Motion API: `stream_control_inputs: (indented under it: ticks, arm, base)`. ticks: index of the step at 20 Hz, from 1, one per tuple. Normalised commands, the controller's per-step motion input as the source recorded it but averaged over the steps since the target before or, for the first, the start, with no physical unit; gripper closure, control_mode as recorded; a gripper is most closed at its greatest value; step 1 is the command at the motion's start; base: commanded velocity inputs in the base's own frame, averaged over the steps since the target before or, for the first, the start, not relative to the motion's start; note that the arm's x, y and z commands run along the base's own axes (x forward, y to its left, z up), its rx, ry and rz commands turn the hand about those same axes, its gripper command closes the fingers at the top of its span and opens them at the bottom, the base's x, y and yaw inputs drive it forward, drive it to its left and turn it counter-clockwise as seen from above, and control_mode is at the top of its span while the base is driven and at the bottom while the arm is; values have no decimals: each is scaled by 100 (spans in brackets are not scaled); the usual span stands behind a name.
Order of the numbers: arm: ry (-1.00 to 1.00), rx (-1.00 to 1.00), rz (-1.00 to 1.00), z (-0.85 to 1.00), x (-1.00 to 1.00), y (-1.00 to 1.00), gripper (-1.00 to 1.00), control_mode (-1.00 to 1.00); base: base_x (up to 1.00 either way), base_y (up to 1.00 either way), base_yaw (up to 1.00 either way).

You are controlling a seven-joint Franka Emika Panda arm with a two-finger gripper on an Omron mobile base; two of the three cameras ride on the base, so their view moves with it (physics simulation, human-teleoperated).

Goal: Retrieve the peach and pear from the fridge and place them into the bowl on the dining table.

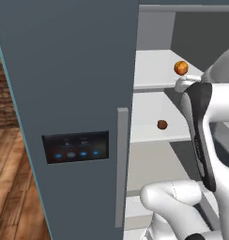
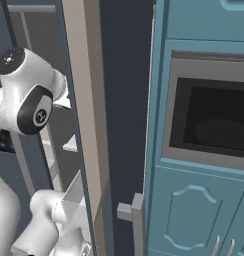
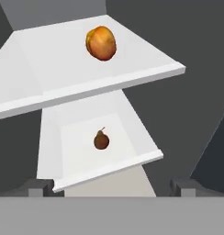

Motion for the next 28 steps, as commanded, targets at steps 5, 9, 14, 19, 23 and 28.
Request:
stream_control_inputs:
  ticks: [5,9,14,19,23,28]
  arm:
    - [3,0,0,0,91,0,-100,-100]
    - [0,0,0,0,83,0,-100,-100]
    - [0,0,0,0,66,-6,-100,-100]
    - [0,0,-5,0,36,-33,-100,-100]
    - [-5,0,-3,-3,39,-28,-100,-100]
    - [-12,-2,0,-20,53,-18,-100,-100]
  base:
    - [0,0,0]
    - [0,0,0]
    - [0,0,0]
    - [0,0,0]
    - [0,0,0]
    - [0,0,0]
